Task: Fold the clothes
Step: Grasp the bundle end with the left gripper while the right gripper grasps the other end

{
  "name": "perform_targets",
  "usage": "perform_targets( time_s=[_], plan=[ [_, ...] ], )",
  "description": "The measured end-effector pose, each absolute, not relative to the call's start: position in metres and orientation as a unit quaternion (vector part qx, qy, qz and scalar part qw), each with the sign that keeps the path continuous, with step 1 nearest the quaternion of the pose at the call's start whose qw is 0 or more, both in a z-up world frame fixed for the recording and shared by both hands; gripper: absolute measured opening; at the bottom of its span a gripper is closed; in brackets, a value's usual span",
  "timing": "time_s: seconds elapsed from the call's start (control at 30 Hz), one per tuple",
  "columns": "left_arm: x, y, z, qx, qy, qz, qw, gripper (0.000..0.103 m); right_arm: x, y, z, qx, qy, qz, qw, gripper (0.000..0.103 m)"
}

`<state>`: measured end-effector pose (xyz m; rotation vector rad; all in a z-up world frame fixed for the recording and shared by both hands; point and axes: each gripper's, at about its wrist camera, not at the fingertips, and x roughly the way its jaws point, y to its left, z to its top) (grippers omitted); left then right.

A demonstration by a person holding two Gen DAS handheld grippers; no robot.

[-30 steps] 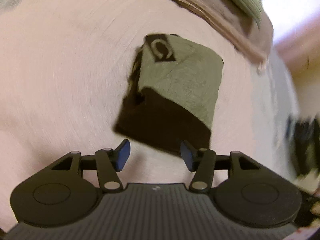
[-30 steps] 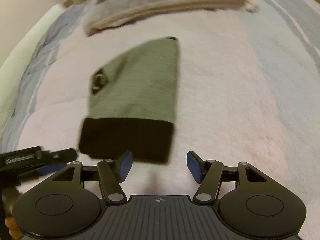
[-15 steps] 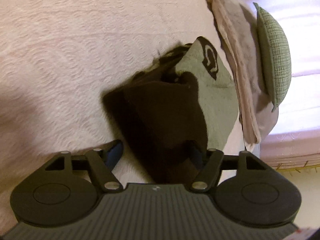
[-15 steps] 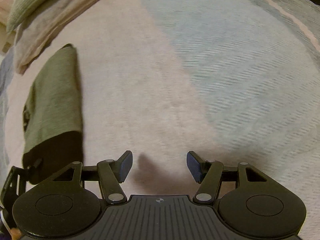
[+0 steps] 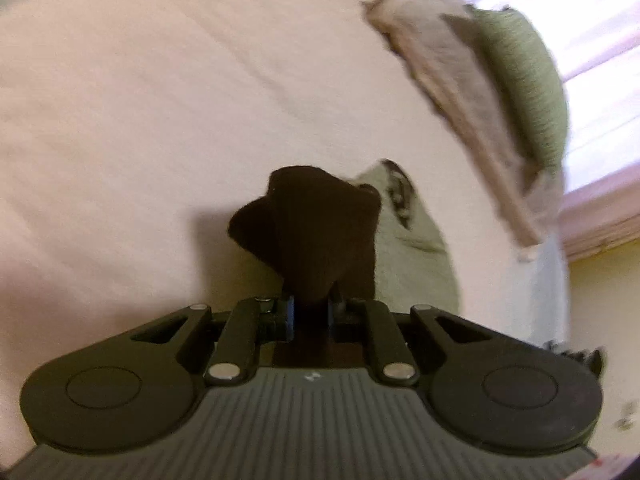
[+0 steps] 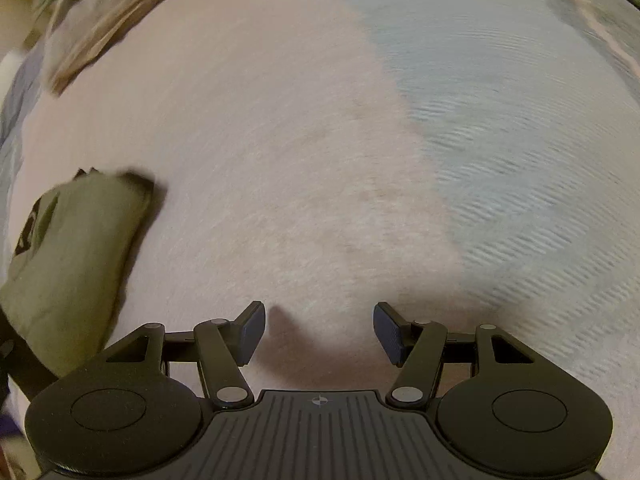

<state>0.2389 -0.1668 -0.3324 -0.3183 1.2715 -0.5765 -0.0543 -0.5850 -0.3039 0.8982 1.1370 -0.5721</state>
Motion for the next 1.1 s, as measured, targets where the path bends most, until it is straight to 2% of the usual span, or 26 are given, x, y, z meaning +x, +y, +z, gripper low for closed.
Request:
perform_targets(
  time_s=[0.07,0.17,0.23,0.3,0.37,0.47,0.63,0.83,0.9,0.93,0.97,1.0,1.03,1.1],
  plan=[
    [0.257,-0.156,-0.334,-0.12,0.588,-0.262,0.756,0.011,-0.04,-0.579,-0.304,0.398,0.517,-0.216,0.727,0.057],
    [0.271,-0.154,-0.35,-0.135,0.607,-0.278,0.732,0.015,-0.01,-0.575,-0.3,0.388,0.506,-0.148,0.756,0.057],
    [0.263,-0.156,-0.356,-0.126,0.602,-0.278,0.737,0.024,0.016,-0.576,-0.292,0.374,0.486,-0.105,0.783,0.057],
    [0.251,-0.15,-0.356,-0.144,0.589,-0.276,0.745,0.028,0.043,-0.58,-0.283,0.365,0.458,-0.061,0.808,0.059],
    [0.237,-0.138,-0.357,-0.176,0.583,-0.269,0.746,0.038,0.071,-0.584,-0.28,0.361,0.444,-0.008,0.82,0.078],
    [0.224,-0.124,-0.366,-0.231,0.578,-0.246,0.744,0.042,0.117,-0.585,-0.297,0.345,0.475,0.096,0.804,0.091],
    [0.224,-0.134,-0.376,-0.234,0.573,-0.251,0.745,0.042,0.173,-0.574,-0.334,0.286,0.524,0.152,0.788,0.091],
    [0.243,-0.147,-0.386,-0.233,0.565,-0.267,0.745,0.042,0.213,-0.58,-0.385,0.351,0.533,0.189,0.746,0.09],
    [0.249,-0.148,-0.392,-0.236,0.571,-0.272,0.738,0.041,0.211,-0.579,-0.39,0.376,0.522,0.209,0.737,0.068],
    [0.251,-0.147,-0.393,-0.236,0.572,-0.275,0.736,0.038,0.21,-0.576,-0.393,0.377,0.525,0.218,0.731,0.048],
    [0.253,-0.147,-0.395,-0.238,0.574,-0.277,0.733,0.036,0.208,-0.572,-0.397,0.375,0.533,0.228,0.724,0.038],
    [0.255,-0.147,-0.397,-0.241,0.577,-0.28,0.728,0.03,0.204,-0.57,-0.399,0.372,0.532,0.232,0.724,0.032],
    [0.257,-0.147,-0.398,-0.243,0.579,-0.284,0.725,0.022,0.2,-0.571,-0.399,0.375,0.525,0.232,0.728,0.022],
    [0.259,-0.149,-0.393,-0.233,0.578,-0.293,0.725,0.016,0.187,-0.579,-0.398,0.41,0.495,0.219,0.734,0.02]
  ],
)
